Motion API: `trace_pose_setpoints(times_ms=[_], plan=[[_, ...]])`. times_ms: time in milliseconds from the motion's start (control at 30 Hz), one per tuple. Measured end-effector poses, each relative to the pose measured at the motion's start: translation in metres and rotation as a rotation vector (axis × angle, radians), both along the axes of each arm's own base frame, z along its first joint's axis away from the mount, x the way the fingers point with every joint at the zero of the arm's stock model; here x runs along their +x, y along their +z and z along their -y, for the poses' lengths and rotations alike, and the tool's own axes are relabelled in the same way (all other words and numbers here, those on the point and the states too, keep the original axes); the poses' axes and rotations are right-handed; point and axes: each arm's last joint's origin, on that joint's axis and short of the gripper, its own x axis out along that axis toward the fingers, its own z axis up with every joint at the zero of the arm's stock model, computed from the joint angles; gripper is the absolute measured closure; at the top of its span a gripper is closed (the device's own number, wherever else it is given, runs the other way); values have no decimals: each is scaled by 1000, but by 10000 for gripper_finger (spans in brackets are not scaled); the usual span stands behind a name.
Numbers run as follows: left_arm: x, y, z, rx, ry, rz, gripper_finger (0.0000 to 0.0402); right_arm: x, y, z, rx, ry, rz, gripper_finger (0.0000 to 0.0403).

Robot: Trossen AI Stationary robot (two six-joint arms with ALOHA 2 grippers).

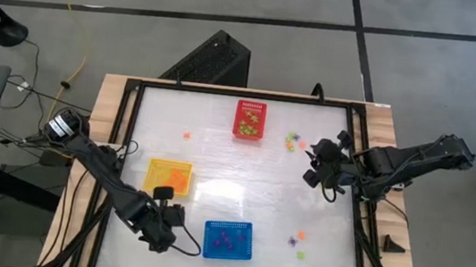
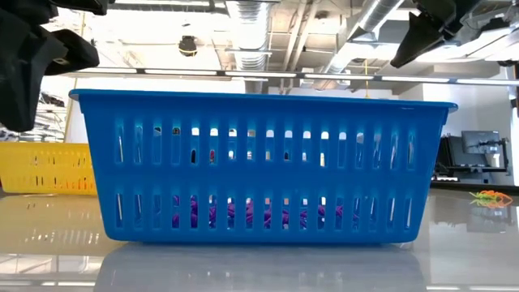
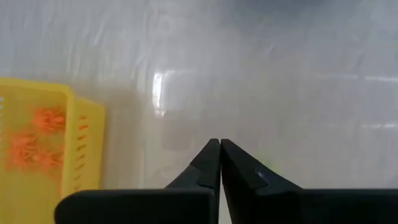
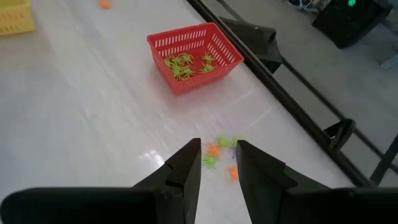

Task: Sort Halloween decoration
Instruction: Put the purple spider toy into the blue basket

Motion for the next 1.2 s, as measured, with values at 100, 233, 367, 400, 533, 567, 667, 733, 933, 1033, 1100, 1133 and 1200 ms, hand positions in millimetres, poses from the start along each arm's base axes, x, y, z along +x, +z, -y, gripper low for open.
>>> trace_pose_setpoints(times_ms=[100,233,367,400,533,567,667,733,933,1033,1100,1133,1200], plan=[[-3,0,3,-8,9,0,375,1,1,-4,18,24,14,269],[-4,0,5,-3,27,11,319,6,6,-16,-19,148,47,269],[-5,0,6,-49,22,-25,266,13,12,-34,-73,313,134,269],[-6,-1,7,-64,7,-42,257,15,12,-39,-99,357,147,269],[-8,-1,7,-89,-8,-83,239,18,15,-53,-138,512,198,269],[-8,-1,7,-86,0,-89,238,19,16,-55,-131,543,210,269],[-9,-2,6,-79,6,-103,238,20,16,-58,-100,613,221,269],[-10,-2,5,-71,7,-113,240,21,17,-58,-81,636,230,269],[-12,-2,7,-42,1,-91,247,25,16,-56,-37,618,243,269],[-13,-2,9,-34,-15,-88,248,31,10,-57,-48,617,211,269],[-15,-2,10,-33,-20,-89,248,38,5,-59,-71,632,177,269],[-15,-2,10,-31,-19,-91,248,42,2,-60,-85,642,164,269],[-17,-3,10,-17,-20,-97,248,49,-3,-63,-108,661,139,269]])
